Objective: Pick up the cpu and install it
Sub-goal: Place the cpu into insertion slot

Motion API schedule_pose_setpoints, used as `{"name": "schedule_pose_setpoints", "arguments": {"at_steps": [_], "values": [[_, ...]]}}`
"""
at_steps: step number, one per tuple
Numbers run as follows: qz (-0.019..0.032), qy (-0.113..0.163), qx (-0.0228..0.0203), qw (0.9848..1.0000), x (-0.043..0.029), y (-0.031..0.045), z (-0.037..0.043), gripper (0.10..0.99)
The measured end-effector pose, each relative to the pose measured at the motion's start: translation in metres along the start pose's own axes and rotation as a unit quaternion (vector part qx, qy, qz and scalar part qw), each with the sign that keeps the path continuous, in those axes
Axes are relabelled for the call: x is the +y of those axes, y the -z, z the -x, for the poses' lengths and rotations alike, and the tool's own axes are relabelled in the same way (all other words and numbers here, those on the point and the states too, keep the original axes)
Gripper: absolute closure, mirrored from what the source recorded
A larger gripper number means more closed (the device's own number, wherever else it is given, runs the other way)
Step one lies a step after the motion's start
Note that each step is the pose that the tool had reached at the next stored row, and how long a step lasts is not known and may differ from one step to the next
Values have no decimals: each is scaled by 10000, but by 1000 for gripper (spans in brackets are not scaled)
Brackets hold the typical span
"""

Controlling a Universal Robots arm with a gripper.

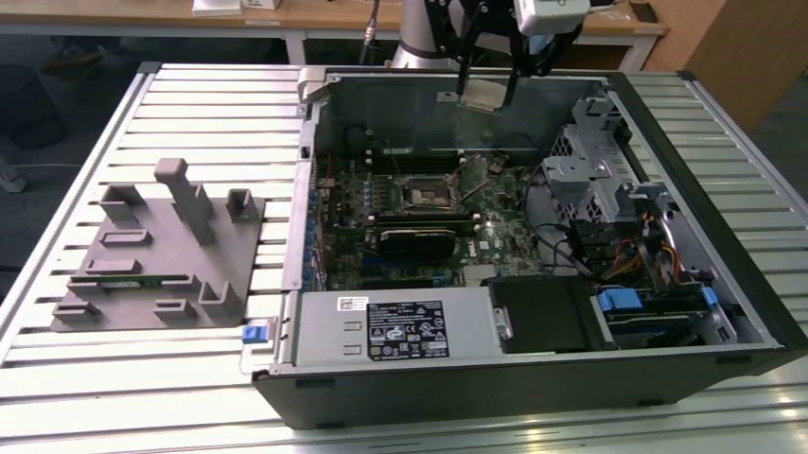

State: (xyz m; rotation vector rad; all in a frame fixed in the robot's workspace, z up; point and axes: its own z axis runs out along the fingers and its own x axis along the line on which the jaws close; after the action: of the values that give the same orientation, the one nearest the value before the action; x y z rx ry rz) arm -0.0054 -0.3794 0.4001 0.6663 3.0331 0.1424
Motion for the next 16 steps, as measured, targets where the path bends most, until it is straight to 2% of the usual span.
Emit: {"name": "schedule_pose_setpoints", "arguments": {"at_steps": [9, 16], "values": [[-4, -315, -30, 9995, 0, -6, 0, 561], [-7, -573, -56, 9983, -1, -11, 0, 561]]}}
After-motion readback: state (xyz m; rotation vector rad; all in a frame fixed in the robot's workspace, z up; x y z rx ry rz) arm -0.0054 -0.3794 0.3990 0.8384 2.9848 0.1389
